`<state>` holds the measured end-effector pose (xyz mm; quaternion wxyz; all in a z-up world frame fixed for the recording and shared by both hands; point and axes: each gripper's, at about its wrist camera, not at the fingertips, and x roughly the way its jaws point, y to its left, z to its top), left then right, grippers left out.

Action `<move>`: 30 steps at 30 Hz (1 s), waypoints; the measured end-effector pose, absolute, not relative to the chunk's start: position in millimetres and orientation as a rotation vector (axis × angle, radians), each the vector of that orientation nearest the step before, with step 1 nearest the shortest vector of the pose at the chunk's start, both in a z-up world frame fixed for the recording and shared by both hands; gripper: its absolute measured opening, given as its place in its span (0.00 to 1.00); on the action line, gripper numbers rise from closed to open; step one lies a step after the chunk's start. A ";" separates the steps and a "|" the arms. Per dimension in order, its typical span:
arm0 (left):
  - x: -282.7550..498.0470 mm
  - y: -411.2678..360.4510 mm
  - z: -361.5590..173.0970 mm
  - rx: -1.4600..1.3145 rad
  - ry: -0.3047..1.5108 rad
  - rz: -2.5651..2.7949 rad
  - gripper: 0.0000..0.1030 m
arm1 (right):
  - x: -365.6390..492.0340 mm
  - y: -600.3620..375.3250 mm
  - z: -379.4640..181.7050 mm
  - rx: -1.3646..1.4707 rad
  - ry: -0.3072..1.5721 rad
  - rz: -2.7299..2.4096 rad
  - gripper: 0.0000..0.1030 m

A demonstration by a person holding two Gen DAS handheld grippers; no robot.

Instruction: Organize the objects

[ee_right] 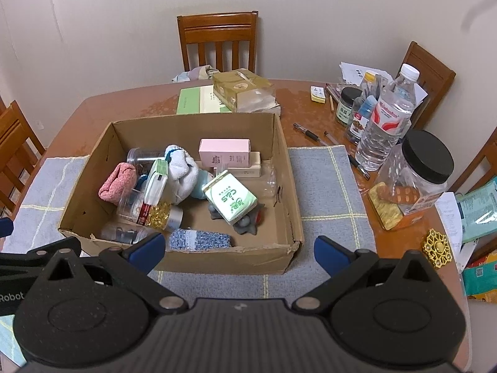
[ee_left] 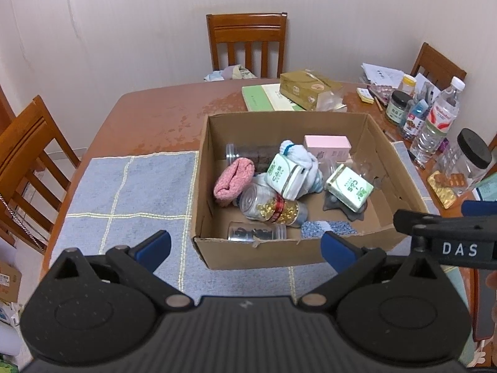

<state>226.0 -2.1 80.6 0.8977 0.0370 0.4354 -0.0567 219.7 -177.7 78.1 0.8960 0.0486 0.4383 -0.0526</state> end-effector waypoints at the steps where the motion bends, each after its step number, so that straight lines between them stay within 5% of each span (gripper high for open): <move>1: 226.3 -2.1 80.6 0.074 0.900 -0.122 0.99 | 219.8 -178.4 77.8 0.103 0.910 -0.108 1.00; 30: 230.3 0.2 78.7 0.056 0.913 -0.101 0.99 | 221.8 -179.9 72.5 0.105 0.936 -0.102 1.00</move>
